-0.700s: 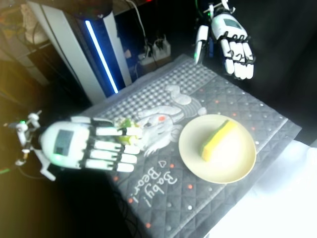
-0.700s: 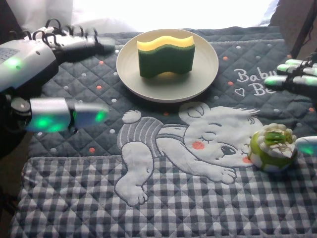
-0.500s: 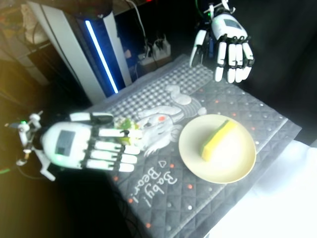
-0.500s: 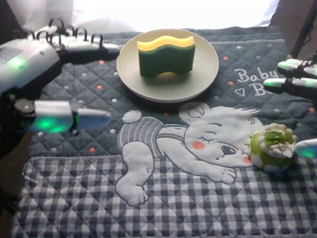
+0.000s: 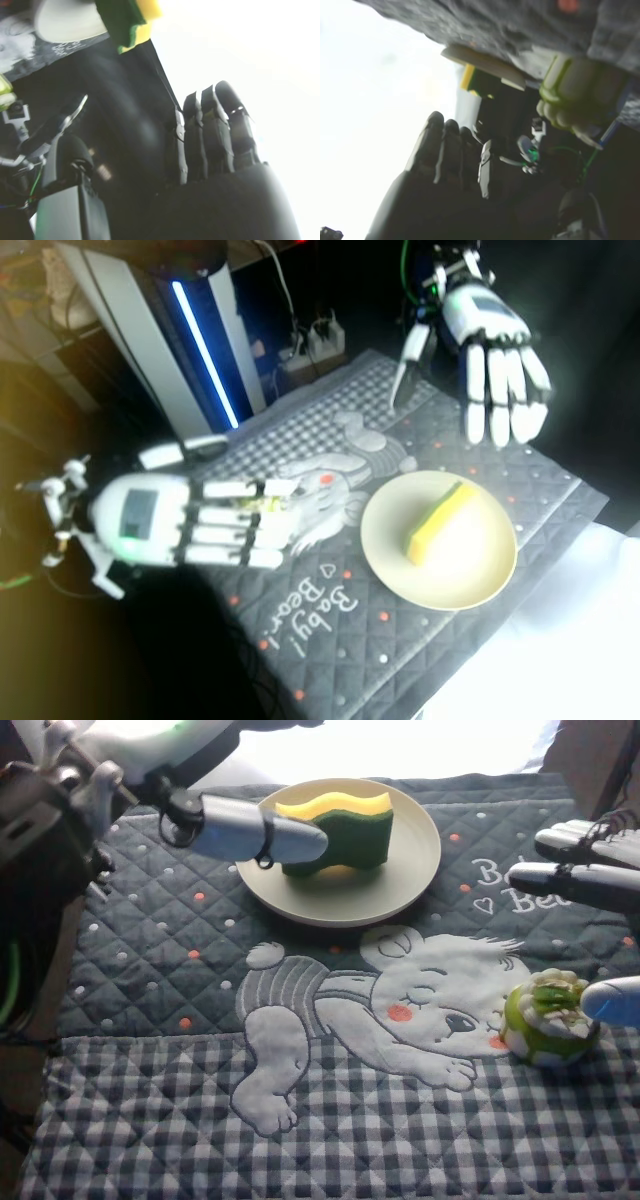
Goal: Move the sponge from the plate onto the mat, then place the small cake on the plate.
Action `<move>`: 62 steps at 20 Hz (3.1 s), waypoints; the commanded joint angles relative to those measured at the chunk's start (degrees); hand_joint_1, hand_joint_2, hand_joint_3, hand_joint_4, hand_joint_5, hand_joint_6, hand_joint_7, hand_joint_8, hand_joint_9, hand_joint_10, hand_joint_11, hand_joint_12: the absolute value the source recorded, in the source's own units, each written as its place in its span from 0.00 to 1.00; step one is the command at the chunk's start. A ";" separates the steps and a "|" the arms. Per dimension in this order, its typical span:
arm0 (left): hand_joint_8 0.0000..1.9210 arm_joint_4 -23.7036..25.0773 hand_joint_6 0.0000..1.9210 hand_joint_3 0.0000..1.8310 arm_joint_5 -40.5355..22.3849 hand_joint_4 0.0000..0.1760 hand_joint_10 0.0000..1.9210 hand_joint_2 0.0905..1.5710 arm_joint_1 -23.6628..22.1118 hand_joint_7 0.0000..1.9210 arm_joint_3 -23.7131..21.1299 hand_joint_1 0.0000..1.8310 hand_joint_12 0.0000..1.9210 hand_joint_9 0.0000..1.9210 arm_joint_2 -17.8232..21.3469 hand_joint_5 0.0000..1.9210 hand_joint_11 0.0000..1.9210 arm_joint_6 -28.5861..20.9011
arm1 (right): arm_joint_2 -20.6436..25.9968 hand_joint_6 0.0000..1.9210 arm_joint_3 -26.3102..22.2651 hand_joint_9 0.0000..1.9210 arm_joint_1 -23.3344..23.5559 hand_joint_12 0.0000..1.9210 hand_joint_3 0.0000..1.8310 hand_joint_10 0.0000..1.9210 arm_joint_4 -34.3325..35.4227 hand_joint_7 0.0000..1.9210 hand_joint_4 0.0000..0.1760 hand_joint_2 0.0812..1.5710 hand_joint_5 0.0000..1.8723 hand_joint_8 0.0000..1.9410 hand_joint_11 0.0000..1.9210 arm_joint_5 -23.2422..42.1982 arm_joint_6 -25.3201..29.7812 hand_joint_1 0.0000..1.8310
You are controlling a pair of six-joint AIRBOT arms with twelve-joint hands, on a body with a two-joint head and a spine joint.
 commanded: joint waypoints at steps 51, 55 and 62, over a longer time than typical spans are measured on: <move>0.62 1.18 0.01 0.00 -15.66 0.00 0.55 0.67 17.41 0.52 -23.83 0.70 0.72 0.55 17.29 0.69 0.49 11.20 | -0.87 0.00 0.17 0.00 1.33 0.06 0.00 0.00 -0.02 0.01 0.97 0.71 0.12 0.00 0.06 4.72 2.26 0.03; 0.16 -1.49 0.08 0.00 -15.34 0.00 0.07 0.62 21.15 0.47 -23.89 0.55 0.55 0.52 15.77 0.48 0.31 10.70 | -1.47 0.00 0.45 0.01 1.29 0.14 0.00 0.00 -1.32 0.01 1.00 0.72 0.09 0.00 0.03 2.77 2.26 0.02; 0.00 -2.10 0.00 0.00 -15.68 0.59 0.00 0.50 21.46 0.29 -23.90 0.38 0.61 0.35 16.00 0.21 0.09 10.70 | -1.24 0.00 0.17 0.06 1.27 0.49 0.00 0.01 -2.87 0.00 1.00 0.55 0.02 0.00 0.00 2.23 2.32 0.22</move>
